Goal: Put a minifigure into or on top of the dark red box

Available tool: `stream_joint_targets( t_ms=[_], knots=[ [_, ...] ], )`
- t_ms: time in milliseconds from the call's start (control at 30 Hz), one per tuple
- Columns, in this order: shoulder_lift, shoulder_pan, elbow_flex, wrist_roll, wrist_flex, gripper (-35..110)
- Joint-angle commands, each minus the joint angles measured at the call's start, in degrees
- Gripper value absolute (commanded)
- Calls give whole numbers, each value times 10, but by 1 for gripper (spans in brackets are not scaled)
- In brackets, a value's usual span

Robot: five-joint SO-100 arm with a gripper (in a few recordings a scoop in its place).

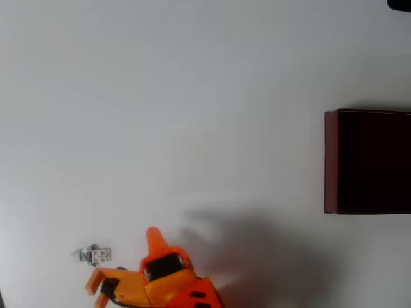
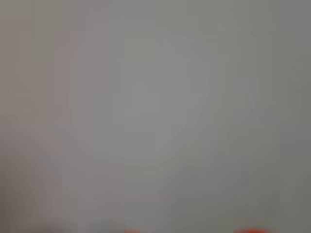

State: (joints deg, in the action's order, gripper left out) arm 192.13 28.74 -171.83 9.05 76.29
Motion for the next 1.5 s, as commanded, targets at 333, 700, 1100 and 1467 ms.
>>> stream_joint_targets(
  t_ms=[333, 700, 1100, 1467],
  knots=[
    [4, 204, 39, 305, -63, 15],
    [-566, 258, 278, 422, -43, 23],
    [-791, 291, 427, 470, -2, 25],
    [-818, 289, 428, 481, -24, 25]
  ],
)
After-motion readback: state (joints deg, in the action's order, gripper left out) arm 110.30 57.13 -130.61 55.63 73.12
